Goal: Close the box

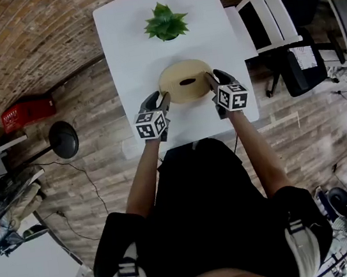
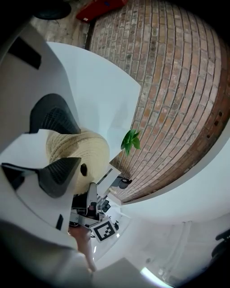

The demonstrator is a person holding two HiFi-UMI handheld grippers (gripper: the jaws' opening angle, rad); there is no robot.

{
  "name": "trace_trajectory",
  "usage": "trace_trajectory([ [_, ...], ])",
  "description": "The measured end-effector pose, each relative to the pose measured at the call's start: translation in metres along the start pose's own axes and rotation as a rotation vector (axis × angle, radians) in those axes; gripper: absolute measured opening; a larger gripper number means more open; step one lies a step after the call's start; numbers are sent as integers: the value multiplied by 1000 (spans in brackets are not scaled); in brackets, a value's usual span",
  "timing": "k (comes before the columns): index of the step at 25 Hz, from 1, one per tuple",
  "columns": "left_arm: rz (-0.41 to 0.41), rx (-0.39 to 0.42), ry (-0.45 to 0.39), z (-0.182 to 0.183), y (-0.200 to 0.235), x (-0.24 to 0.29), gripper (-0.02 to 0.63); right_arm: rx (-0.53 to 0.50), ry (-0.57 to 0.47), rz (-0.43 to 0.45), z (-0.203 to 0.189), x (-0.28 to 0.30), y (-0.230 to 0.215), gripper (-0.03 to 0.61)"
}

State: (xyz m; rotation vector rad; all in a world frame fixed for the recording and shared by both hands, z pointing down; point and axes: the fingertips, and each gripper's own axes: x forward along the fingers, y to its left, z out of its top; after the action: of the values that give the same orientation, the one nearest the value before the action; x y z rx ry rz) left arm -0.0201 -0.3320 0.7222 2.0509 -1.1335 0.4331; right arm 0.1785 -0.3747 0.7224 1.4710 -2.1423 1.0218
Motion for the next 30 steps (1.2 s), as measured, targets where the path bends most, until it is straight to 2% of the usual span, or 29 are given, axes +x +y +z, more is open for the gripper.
trace_trajectory([
  [5, 3, 8, -11, 2, 1, -5, 169, 29, -26, 11, 5, -4, 0, 143],
  [13, 17, 45, -63, 18, 1, -12, 149, 5, -48, 2, 11, -12, 0, 138],
  [17, 12, 61, -87, 27, -2, -20, 131, -20, -41, 16, 10, -17, 7, 99],
  [26, -42, 42, -93, 30, -12, -24, 33, -93, -49, 45, 14, -27, 20, -2],
  [30, -76, 50, -84, 30, -22, -25, 25, -124, -36, 63, 12, -32, 25, -2],
])
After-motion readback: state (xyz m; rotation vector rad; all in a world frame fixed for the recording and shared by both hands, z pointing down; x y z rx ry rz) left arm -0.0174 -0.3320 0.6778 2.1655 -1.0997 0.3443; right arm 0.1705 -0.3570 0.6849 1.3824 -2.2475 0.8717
